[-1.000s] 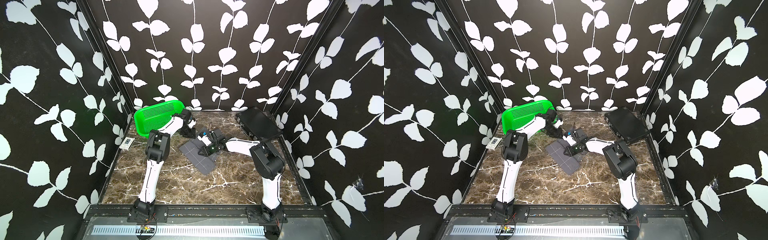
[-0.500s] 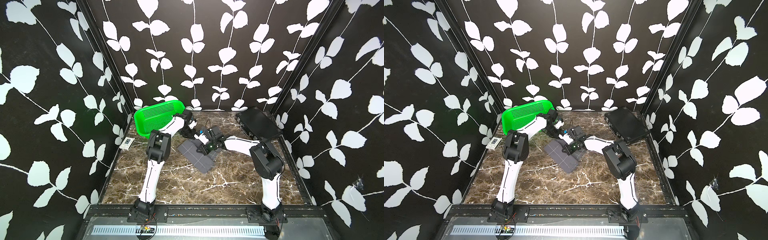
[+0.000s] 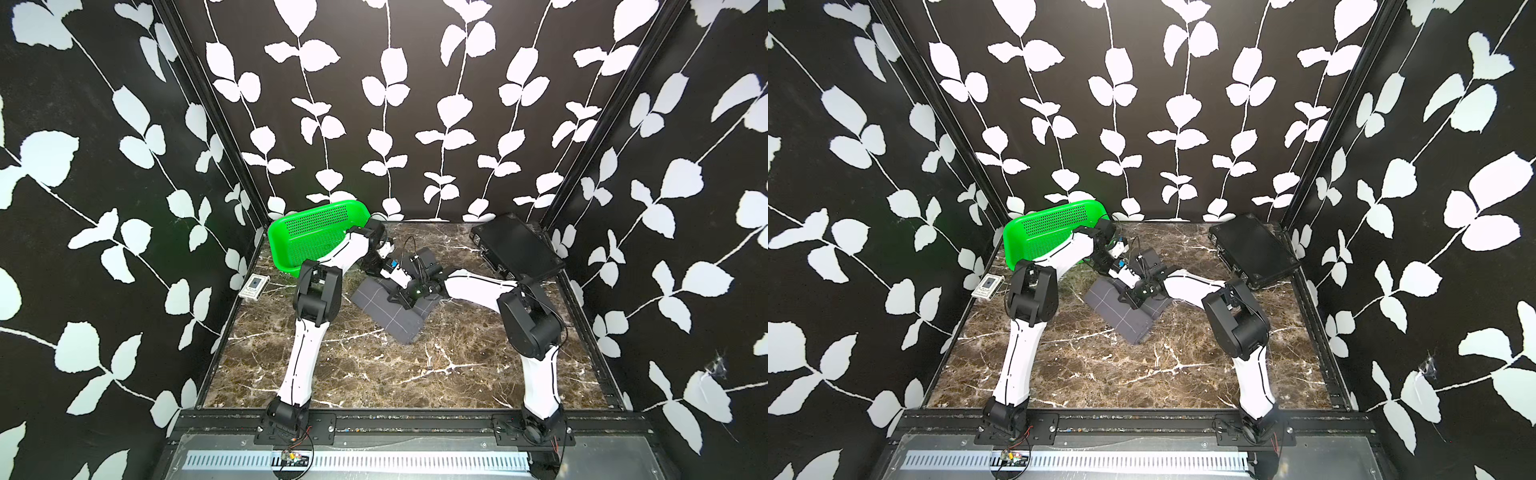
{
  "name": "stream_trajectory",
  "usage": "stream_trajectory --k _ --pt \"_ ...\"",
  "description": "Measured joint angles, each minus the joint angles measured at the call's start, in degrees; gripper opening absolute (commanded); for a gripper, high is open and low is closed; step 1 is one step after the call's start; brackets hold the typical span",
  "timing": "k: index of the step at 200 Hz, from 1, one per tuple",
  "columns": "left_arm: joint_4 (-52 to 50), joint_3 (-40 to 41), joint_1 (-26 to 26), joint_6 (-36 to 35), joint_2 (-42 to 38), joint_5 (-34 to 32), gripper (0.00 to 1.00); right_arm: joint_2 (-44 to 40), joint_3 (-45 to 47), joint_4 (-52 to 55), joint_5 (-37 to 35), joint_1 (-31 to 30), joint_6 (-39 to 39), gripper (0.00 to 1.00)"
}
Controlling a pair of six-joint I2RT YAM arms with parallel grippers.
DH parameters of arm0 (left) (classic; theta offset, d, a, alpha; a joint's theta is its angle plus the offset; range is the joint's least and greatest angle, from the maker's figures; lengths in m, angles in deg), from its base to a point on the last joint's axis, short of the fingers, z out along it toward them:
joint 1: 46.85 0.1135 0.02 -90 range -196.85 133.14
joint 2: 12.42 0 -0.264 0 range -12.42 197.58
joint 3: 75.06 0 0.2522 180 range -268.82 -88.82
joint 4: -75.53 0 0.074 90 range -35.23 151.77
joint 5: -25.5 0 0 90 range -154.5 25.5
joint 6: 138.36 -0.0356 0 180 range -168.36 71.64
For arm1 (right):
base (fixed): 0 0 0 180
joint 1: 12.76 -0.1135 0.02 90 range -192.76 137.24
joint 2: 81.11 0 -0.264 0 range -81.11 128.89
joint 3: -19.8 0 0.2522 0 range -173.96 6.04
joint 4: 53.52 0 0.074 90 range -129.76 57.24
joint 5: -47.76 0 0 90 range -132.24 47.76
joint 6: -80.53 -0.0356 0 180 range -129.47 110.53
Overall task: Roll up the pillowcase
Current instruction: Roll the pillowcase at the center of the board.
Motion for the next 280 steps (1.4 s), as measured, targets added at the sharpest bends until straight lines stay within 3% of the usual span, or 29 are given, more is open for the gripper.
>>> stream_trajectory --k 41,83,105,165,199,230,280 --pt "-0.2 -0.1 0.0 0.0 0.0 0.1 0.34 3.0 -0.4 -0.8 0.6 0.0 0.5 0.11" --pt "-1.0 -0.6 0.2 0.0 0.2 0.4 0.38 5.4 -0.4 -1.8 0.4 0.0 1.7 0.26" --pt "-1.7 -1.2 0.3 0.3 0.2 0.1 0.43 5.4 -0.4 -1.8 -0.3 0.0 2.6 0.36" --pt "-2.2 -1.5 0.7 0.1 -1.7 -3.7 0.51 1.6 0.1 0.6 -5.2 -0.2 4.0 0.45" --pt "-1.2 7.4 0.7 -1.0 -12.0 -6.4 0.52 -4.2 2.1 1.4 -9.5 -1.3 4.5 0.5" --pt "0.7 17.0 0.9 -2.6 -21.4 -6.7 0.53 -8.7 4.9 2.1 -14.3 -4.4 5.3 0.49" --pt "3.2 23.1 0.9 -3.9 -20.7 -6.9 0.51 -10.3 10.9 2.7 -18.9 -9.2 6.2 0.48"
